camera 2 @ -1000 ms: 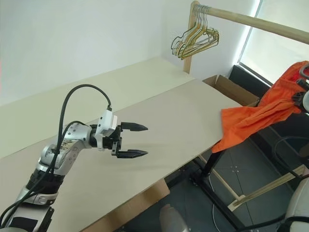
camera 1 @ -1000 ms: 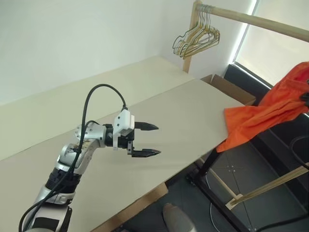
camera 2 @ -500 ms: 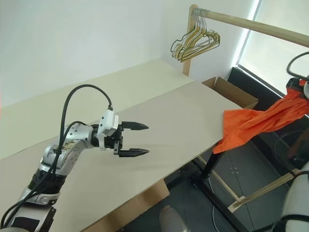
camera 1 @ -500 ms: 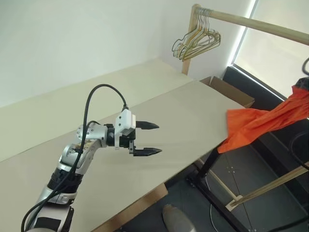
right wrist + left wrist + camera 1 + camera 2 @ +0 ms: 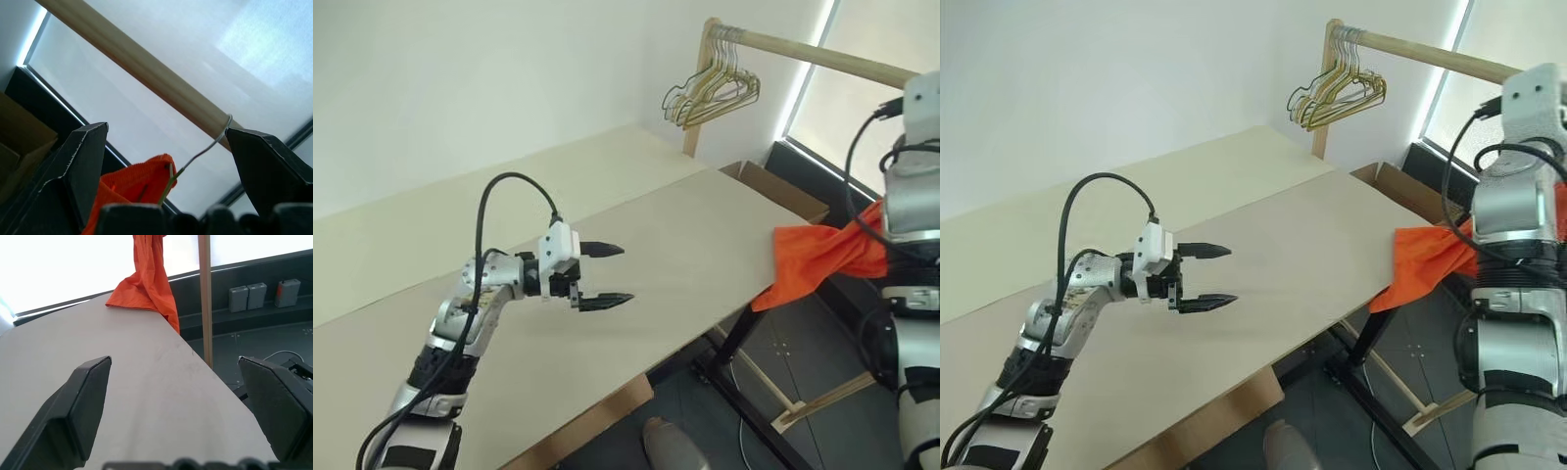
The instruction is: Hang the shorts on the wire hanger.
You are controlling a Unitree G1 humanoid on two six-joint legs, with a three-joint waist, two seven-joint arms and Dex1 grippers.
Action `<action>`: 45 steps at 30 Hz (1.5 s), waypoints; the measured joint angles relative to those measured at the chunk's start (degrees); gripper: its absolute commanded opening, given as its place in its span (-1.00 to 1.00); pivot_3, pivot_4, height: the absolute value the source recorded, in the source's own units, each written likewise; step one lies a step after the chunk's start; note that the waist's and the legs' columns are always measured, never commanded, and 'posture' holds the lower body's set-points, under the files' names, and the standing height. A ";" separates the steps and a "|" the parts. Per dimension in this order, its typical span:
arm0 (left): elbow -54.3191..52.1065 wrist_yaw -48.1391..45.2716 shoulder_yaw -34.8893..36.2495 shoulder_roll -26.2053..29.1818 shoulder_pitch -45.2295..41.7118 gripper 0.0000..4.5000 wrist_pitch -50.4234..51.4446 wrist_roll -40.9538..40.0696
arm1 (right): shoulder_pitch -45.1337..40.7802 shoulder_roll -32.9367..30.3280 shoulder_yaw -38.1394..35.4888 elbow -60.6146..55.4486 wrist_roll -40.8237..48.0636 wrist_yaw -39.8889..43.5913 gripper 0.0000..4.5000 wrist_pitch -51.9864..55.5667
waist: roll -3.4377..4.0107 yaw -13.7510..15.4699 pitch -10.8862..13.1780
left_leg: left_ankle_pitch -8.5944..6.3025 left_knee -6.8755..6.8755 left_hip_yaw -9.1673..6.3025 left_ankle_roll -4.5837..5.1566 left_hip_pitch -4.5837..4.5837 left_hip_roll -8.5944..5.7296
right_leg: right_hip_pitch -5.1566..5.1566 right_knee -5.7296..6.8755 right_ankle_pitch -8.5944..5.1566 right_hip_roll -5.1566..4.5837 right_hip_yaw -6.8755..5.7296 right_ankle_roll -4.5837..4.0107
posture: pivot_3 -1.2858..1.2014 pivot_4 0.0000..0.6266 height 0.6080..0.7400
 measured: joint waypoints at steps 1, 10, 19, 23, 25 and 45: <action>-0.13 1.17 0.87 0.20 0.72 1.00 -0.04 0.10 | 0.64 0.75 0.54 -1.23 -0.03 1.45 0.98 -1.89 | 0.00 0.15 -0.01 | 0.00 0.00 -0.01 0.00 0.02 0.01 | 0.00 0.01 0.01 0.02 0.00 -0.02 | -0.07 -1.00 1.00; -9.81 8.59 12.18 4.73 10.22 1.00 5.15 -3.06 | 4.83 9.81 3.36 -6.10 6.07 18.70 0.98 -12.43 | -0.03 7.60 -0.10 | 0.02 0.04 -0.42 -0.01 -0.04 0.00 | -0.54 0.14 0.16 0.10 -0.17 -0.22 | 0.07 -1.00 1.00; -18.18 14.29 20.33 6.64 17.68 1.00 9.93 -7.46 | 10.01 8.79 9.45 -10.18 14.25 48.46 0.98 -22.85 | -0.21 20.30 -0.44 | 0.11 0.03 -0.48 -0.19 -1.44 -0.01 | -2.02 0.52 0.22 -0.02 -0.58 -0.33 | 0.16 -1.00 1.00; -20.37 16.38 23.13 6.52 19.73 1.00 10.10 -9.44 | 11.41 6.92 11.46 -9.45 13.20 54.31 0.98 -27.26 | -0.21 24.17 -0.45 | 0.18 0.02 -0.51 -0.30 -1.66 0.01 | -2.07 0.17 0.36 0.00 -0.84 -0.57 | 0.20 -1.00 1.00; -22.21 17.50 24.08 6.01 20.92 1.00 10.11 -10.01 | 11.34 6.70 12.38 -7.85 11.99 55.69 0.98 -29.52 | -0.28 25.54 -0.55 | 0.22 0.02 -0.58 -0.38 -1.64 0.04 | -1.98 0.05 0.45 0.05 -1.06 -0.72 | 0.21 -1.00 1.00; -24.68 19.77 24.49 6.32 24.28 1.00 10.08 -11.45 | 11.32 6.65 13.57 0.32 6.22 58.65 0.98 -37.39 | -0.32 29.44 -0.83 | 0.80 -0.01 -0.69 -0.90 -1.61 0.73 | -1.91 -0.03 0.85 1.11 -1.64 -1.63 | 0.23 -1.00 1.00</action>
